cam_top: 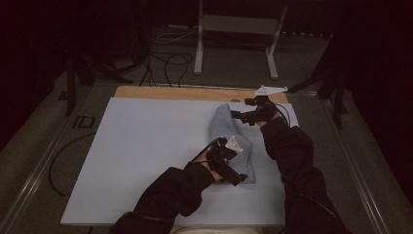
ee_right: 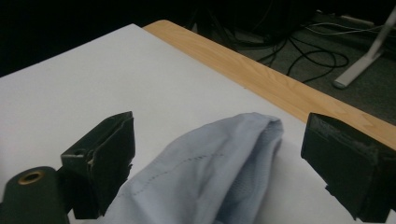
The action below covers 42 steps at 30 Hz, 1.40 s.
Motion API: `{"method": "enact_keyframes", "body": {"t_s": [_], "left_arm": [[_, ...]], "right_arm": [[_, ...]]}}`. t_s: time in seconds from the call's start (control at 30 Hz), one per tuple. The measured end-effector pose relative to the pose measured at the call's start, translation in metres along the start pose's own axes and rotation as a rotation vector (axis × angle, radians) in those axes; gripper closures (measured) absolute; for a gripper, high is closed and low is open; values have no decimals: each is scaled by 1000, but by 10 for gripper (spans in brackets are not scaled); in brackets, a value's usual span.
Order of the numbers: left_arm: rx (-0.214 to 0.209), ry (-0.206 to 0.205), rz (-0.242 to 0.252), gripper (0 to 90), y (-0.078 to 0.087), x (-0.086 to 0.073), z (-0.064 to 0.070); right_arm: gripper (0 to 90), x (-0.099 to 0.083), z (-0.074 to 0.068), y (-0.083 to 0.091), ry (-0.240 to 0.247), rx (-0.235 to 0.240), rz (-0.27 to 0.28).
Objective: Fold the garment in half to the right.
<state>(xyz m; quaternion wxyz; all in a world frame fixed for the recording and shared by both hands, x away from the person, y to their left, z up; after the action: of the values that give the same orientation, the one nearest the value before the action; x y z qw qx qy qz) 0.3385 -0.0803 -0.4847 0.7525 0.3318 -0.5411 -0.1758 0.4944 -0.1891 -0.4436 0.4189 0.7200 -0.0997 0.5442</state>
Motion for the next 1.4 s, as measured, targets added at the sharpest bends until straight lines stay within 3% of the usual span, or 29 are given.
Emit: {"method": "enact_keyframes", "body": {"t_s": [0.23,0.53,0.7,0.9,1.4], "left_arm": [[3,-23,51,0,28,-5,-12],[-19,-51,68,1,58,-15,-25],[4,-79,69,1,75,-22,-35],[24,-85,103,1,94,-29,-42],[66,-103,125,1,131,-61,-47]], "right_arm": [[102,-6,-14,2,13,16,3],[102,-12,-30,3,26,36,10],[102,-18,-39,9,29,56,15],[102,-25,-52,20,31,81,33],[102,-44,-85,52,86,117,75]]}}
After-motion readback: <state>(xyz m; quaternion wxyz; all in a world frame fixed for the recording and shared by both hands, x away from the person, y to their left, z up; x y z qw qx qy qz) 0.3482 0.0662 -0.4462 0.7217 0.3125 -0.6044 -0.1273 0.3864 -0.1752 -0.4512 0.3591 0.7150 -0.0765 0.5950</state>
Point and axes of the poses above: each handheld gripper's, and its own axes: y roughly backward along the jaws, x roughly out of its top, z roughly to its right, the point moved 6 cm from there along -y, roughly forward along the jaws, and after that the axes turned 5 degrees about -x, right-handed, at the moved point
